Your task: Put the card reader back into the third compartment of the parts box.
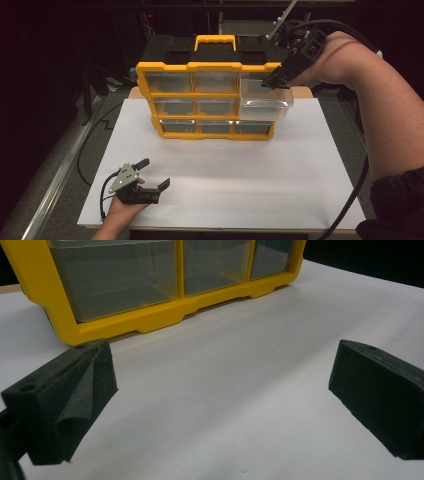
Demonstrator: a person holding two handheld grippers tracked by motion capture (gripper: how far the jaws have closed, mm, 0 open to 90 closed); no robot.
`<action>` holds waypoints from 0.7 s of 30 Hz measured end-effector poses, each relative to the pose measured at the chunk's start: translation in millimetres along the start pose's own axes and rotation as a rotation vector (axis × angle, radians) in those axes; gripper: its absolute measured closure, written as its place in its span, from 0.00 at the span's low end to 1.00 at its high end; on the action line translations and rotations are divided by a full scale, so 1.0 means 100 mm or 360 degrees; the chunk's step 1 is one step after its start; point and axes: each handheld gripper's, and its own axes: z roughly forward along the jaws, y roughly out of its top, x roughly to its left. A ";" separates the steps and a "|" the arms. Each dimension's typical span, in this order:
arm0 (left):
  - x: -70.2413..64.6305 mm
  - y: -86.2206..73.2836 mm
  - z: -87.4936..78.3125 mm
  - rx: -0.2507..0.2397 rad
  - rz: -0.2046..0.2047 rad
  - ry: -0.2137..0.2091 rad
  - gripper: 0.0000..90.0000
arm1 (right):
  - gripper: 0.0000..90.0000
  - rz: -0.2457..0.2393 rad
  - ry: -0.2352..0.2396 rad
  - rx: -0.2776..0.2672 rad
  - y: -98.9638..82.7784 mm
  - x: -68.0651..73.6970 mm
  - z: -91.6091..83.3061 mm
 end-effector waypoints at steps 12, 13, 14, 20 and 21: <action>0.00 0.00 0.00 -0.0005 0.0001 0.0002 0.00 | 0.82 0.0011 -0.0003 -0.0017 0.09 -0.06 0.08; 0.00 0.00 0.00 -0.0006 0.0002 0.0001 0.00 | 0.82 0.0011 -0.0003 -0.0019 0.09 -0.06 0.09; 0.00 0.00 0.00 -0.0008 0.0002 0.0002 0.00 | 0.82 0.0015 -0.0003 -0.0017 0.09 -0.07 0.10; 0.00 0.00 0.00 -0.0008 -0.0003 0.0001 0.00 | 0.82 0.0020 0.0019 -0.0019 0.06 -0.09 0.18; 0.00 0.00 0.01 -0.0007 0.0000 -0.0001 0.00 | 0.82 0.0019 0.0019 -0.0019 0.06 -0.09 0.19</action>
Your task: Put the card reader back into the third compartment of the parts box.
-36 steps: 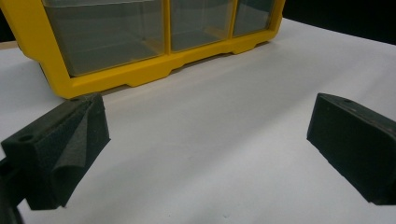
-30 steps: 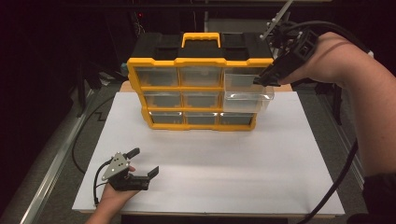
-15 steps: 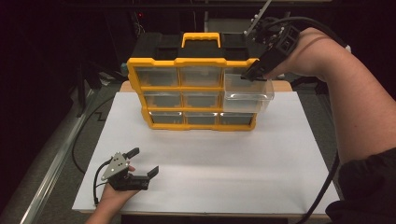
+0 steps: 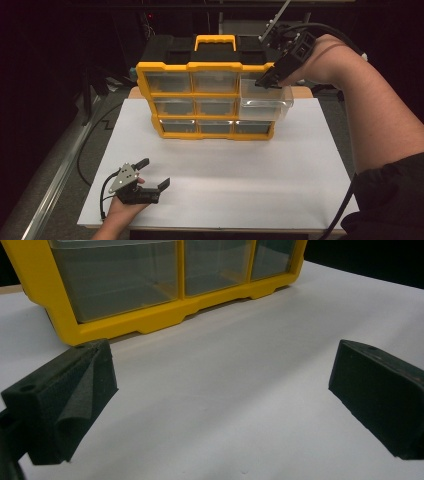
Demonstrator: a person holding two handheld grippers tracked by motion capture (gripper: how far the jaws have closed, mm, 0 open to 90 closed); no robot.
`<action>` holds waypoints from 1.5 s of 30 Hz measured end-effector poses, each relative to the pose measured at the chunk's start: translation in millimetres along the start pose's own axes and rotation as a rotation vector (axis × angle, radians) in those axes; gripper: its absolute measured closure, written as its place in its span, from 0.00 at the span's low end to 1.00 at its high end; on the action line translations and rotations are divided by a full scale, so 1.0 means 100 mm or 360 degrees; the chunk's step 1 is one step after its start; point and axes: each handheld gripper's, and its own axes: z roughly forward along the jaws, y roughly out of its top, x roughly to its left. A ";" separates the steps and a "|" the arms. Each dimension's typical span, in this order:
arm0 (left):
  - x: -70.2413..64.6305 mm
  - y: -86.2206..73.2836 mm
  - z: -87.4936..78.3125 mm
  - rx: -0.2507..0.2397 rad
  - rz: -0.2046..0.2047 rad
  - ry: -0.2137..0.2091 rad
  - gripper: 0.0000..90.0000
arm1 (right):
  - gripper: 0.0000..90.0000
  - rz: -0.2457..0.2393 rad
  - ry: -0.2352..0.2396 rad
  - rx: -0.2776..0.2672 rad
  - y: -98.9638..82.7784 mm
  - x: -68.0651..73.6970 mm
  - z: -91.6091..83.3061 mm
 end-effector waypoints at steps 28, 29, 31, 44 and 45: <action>0.01 0.01 -0.02 -0.0011 -0.0001 -0.0004 0.00 | 0.82 -0.0017 0.0026 -0.0003 -0.01 0.00 0.20; 0.01 0.01 -0.02 -0.0013 -0.0003 -0.0003 0.00 | 0.82 -0.0016 0.0021 -0.0008 -0.01 0.00 0.19; 0.01 0.01 -0.02 -0.0018 -0.0005 -0.0001 0.00 | 0.82 -0.0023 0.0010 -0.0014 0.00 0.01 0.16; 0.01 0.01 -0.02 0.0002 0.0001 0.0003 0.00 | 0.36 0.0016 -0.0088 -0.0057 -0.20 0.09 -0.13; 0.01 0.01 -0.02 -0.0001 0.0001 0.0007 0.00 | 0.35 0.0023 -0.0094 -0.0054 -0.25 0.10 -0.14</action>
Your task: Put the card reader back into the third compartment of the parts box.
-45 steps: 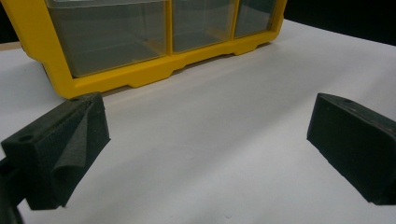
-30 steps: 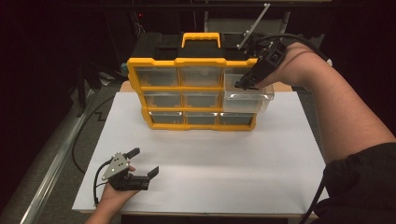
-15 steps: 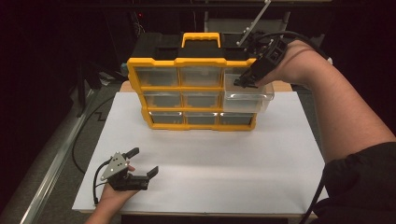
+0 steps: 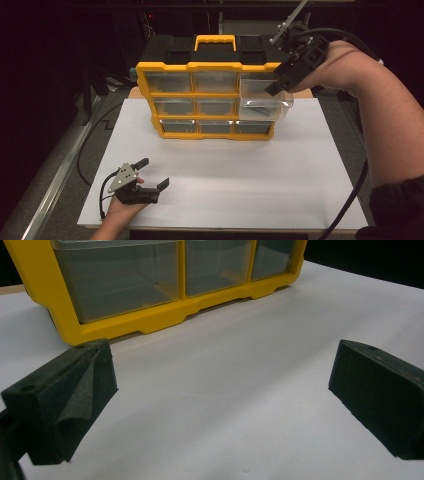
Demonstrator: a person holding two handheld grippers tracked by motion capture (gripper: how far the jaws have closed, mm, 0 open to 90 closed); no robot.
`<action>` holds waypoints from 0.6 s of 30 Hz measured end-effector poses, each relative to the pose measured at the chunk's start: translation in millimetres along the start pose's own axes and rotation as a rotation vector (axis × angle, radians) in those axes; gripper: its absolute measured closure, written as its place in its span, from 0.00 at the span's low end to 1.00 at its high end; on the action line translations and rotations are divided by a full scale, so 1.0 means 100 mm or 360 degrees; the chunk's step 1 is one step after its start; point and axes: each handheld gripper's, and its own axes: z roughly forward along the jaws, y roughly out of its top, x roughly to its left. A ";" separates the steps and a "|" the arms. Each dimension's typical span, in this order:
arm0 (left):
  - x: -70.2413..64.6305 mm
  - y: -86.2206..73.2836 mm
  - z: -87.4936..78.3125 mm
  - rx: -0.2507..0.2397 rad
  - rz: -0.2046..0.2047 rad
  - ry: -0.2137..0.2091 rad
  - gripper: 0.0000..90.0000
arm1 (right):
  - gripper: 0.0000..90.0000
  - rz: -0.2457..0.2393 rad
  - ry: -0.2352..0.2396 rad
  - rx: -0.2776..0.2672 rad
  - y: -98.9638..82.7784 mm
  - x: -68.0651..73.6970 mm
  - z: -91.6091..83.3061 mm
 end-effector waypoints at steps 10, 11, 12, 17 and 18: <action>-0.01 0.01 0.01 0.0011 0.0009 0.0031 0.00 | 0.31 0.0055 -0.0023 0.0013 -0.42 0.02 -0.11; -0.01 0.01 0.01 0.0010 0.0013 0.0033 0.00 | 0.31 0.0063 -0.0025 0.0018 -0.45 0.02 -0.12; -0.02 0.01 0.02 0.0009 0.0013 0.0033 0.00 | 0.31 0.0069 -0.0028 0.0020 -0.50 0.02 -0.13; -0.02 0.00 0.02 0.0013 0.0010 0.0032 0.00 | 0.27 0.0080 -0.0033 0.0037 -0.66 0.05 -0.12; -0.02 0.00 0.02 0.0012 0.0010 0.0031 0.00 | 0.26 0.0092 -0.0033 0.0045 -0.69 0.06 -0.11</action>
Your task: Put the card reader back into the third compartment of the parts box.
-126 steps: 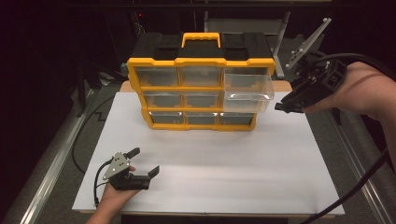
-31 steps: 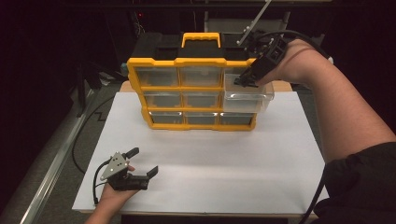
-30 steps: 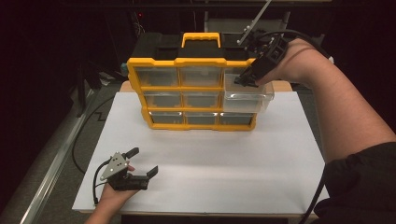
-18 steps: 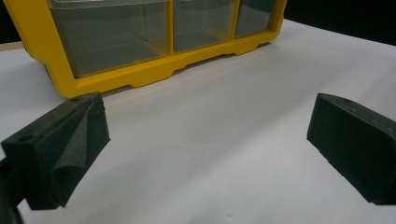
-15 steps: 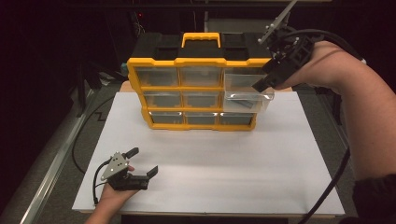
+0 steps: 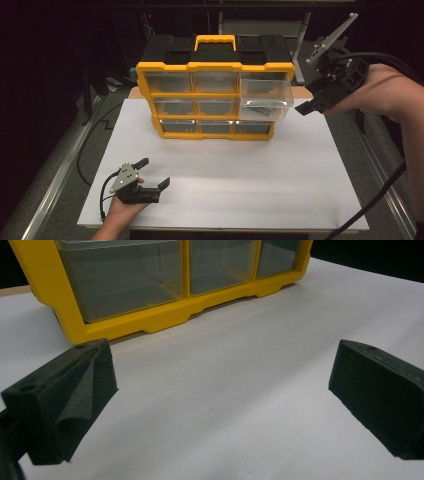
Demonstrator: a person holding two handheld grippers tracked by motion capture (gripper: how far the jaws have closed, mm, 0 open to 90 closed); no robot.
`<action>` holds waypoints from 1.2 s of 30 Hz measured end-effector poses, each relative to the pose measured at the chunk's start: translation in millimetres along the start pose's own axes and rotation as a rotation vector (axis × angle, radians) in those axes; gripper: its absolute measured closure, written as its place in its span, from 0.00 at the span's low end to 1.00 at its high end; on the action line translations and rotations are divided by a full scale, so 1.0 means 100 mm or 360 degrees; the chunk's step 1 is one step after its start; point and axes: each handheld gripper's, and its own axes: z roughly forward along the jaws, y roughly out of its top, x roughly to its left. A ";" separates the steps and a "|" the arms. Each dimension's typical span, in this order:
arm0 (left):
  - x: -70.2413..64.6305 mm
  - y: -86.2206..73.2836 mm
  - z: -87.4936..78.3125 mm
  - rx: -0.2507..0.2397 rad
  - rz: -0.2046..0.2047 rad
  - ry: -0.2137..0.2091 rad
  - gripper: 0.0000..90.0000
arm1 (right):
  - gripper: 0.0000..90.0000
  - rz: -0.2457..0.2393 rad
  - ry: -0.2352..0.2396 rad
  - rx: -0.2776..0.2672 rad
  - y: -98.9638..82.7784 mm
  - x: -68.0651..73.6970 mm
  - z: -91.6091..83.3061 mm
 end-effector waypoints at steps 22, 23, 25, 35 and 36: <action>0.00 0.00 -0.01 0.0000 0.0008 -0.0001 0.00 | 0.14 0.0052 -0.0042 0.0065 -0.41 0.14 0.12; 0.00 0.00 -0.01 -0.0001 0.0007 0.0001 0.00 | 0.13 0.0061 -0.0046 0.0071 -0.42 0.14 0.12; 0.01 -0.01 -0.01 0.0000 0.0003 0.0003 0.00 | 0.12 0.0052 -0.0041 0.0071 -0.43 0.15 0.14; 0.00 -0.01 -0.02 -0.0002 0.0005 0.0003 0.00 | 0.00 0.0079 -0.0058 0.0091 -0.51 0.19 0.26; 0.00 -0.01 -0.02 -0.0001 0.0003 0.0003 0.00 | 0.00 0.0081 -0.0077 0.0100 -0.52 0.19 0.29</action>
